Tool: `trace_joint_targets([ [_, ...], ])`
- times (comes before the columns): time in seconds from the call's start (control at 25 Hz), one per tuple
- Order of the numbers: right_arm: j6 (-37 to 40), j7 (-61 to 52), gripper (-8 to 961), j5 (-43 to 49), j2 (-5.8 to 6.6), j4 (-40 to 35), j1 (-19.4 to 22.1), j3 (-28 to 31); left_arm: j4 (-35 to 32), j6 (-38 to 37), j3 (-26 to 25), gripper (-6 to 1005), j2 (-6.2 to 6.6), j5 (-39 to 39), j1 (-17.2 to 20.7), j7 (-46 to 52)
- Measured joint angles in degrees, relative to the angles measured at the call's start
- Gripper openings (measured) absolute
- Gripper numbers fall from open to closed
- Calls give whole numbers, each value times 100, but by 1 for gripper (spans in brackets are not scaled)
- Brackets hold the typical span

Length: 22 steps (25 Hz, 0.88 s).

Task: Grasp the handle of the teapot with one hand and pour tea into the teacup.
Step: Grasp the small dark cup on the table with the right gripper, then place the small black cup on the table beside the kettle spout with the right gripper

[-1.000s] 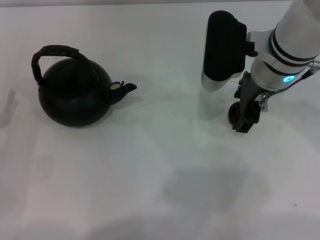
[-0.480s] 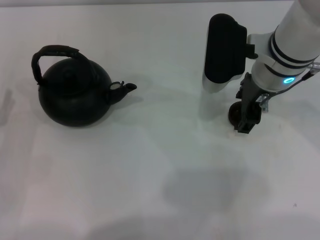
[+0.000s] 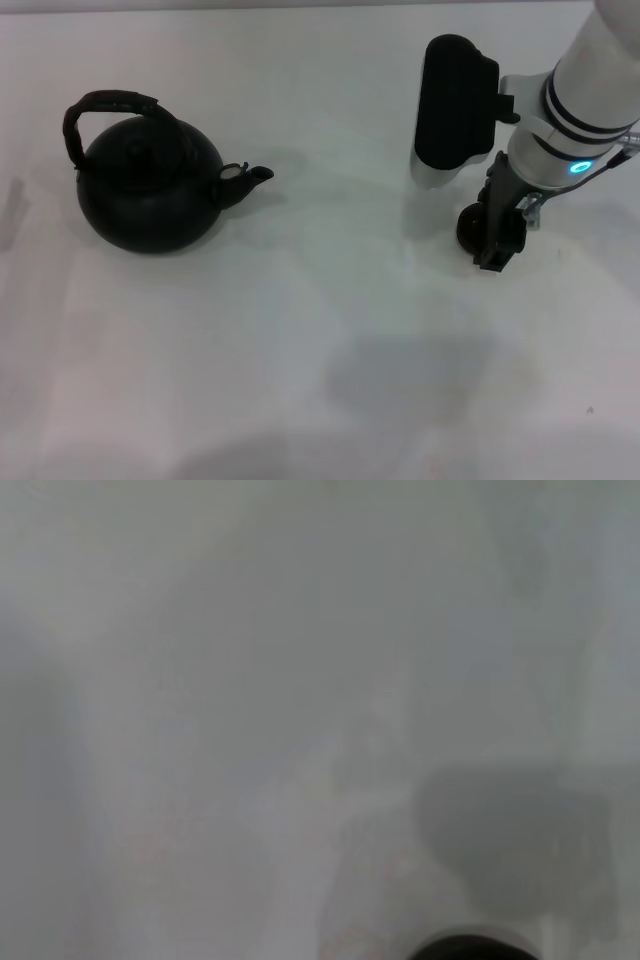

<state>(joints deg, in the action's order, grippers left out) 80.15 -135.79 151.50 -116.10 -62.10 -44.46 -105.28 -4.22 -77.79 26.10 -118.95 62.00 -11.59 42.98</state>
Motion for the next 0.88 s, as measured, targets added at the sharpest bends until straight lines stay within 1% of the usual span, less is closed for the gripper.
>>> trace_joint_targets([
  [0.48,-63,-6,822,18,-9,43,8,0,0,0,0,887,-9,-70,26,0],
  [0.68,-35,-8,731,-9,2,-32,-13,81,0,0,0,887,-4,-143,13,0],
  [0.8,-20,-9,736,-111,-7,-133,-94,34,0,0,0,887,-2,-153,-19,0],
  [0.88,-62,-9,739,-263,-10,-166,-242,-127,-5,0,0,887,0,-153,-43,0],
])
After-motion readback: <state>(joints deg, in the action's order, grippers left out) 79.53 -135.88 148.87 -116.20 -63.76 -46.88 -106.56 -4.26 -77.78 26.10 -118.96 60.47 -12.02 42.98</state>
